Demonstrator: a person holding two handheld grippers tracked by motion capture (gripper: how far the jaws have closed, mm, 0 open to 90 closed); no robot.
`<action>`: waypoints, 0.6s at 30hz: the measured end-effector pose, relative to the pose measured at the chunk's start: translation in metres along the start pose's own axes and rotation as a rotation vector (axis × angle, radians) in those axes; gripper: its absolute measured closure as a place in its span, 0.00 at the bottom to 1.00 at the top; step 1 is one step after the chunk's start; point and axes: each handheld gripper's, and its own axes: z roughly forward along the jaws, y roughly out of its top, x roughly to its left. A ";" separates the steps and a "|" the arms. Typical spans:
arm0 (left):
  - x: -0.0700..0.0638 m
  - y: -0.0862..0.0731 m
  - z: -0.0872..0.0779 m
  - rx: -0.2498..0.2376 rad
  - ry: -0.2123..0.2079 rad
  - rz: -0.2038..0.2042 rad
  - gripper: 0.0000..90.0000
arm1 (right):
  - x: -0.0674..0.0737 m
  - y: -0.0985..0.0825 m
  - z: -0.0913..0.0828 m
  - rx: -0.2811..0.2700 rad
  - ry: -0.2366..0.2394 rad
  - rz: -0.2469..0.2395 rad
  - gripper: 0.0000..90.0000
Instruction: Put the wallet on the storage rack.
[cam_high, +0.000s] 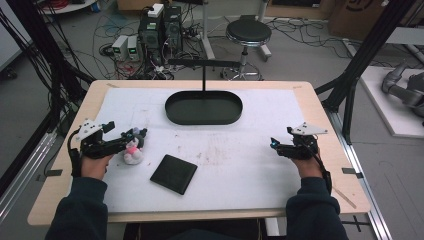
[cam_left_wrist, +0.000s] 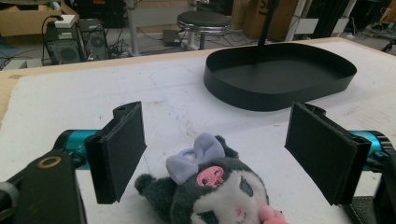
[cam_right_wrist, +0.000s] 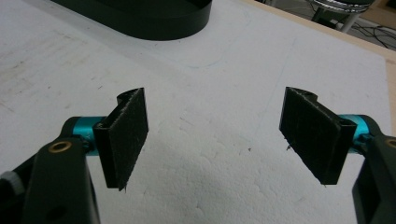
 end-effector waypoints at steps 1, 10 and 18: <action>0.000 0.000 0.000 -0.002 -0.003 -0.001 0.22 | 0.000 0.000 0.000 0.000 0.000 0.000 0.27; -0.011 0.008 0.001 -0.034 -0.084 0.007 0.26 | -0.001 -0.001 0.000 -0.009 0.008 0.005 0.27; -0.034 0.015 0.005 -0.025 -0.283 0.025 0.31 | 0.001 0.000 -0.001 -0.014 0.012 -0.008 0.27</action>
